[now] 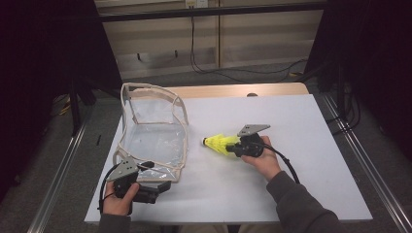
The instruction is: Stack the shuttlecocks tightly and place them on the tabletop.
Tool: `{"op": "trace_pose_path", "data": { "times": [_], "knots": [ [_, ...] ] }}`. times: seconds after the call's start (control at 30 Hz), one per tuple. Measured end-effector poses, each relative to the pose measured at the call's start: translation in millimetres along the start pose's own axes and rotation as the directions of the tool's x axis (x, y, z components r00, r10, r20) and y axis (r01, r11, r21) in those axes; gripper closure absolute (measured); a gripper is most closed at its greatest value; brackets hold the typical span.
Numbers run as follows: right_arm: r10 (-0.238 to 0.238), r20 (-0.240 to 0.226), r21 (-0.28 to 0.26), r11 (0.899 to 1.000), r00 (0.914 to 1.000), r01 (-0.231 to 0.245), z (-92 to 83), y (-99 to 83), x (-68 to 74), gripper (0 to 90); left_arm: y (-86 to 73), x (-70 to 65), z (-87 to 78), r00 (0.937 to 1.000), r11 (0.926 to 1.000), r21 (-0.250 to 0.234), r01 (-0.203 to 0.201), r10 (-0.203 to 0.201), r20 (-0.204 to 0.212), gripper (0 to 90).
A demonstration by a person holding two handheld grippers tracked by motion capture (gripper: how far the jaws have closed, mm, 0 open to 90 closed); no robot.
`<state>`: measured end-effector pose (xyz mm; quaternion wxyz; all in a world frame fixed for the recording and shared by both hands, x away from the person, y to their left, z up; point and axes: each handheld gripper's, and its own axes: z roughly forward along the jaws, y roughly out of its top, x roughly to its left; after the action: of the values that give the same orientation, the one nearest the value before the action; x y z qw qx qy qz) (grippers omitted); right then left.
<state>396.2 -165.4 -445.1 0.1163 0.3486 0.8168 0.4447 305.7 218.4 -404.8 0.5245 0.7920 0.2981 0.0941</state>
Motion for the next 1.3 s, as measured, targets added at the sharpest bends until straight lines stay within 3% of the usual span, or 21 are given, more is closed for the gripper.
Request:
{"op": "trace_pose_path", "data": {
  "times": [0.7,1.0,1.1,1.3],
  "knots": [
    [0.0,-0.004,0.018,1.0,1.0,0.0,-9.6,-4.8,4.4,69.7,0.1,-0.3,0.2,1.0,1.0,0.002,-0.001,0.001,-0.002,3.2],
    [-0.001,-0.002,0.027,1.0,1.0,0.001,-16.3,-7.8,4.6,69.3,0.3,-0.6,0.1,1.0,1.0,0.003,-0.001,0.001,-0.004,3.2],
    [-0.004,-0.003,0.027,1.0,1.0,0.004,-19.6,-8.9,5.1,72.1,0.5,-0.7,-0.1,1.0,1.0,0.003,-0.002,0.002,-0.005,3.2],
    [-0.014,-0.018,0.031,0.999,0.9997,0.015,-22.2,-10.4,7.5,87.4,0.9,-1.1,-0.4,1.0,1.0,0.003,-0.004,0.004,-0.007,3.2]
  ]
}}
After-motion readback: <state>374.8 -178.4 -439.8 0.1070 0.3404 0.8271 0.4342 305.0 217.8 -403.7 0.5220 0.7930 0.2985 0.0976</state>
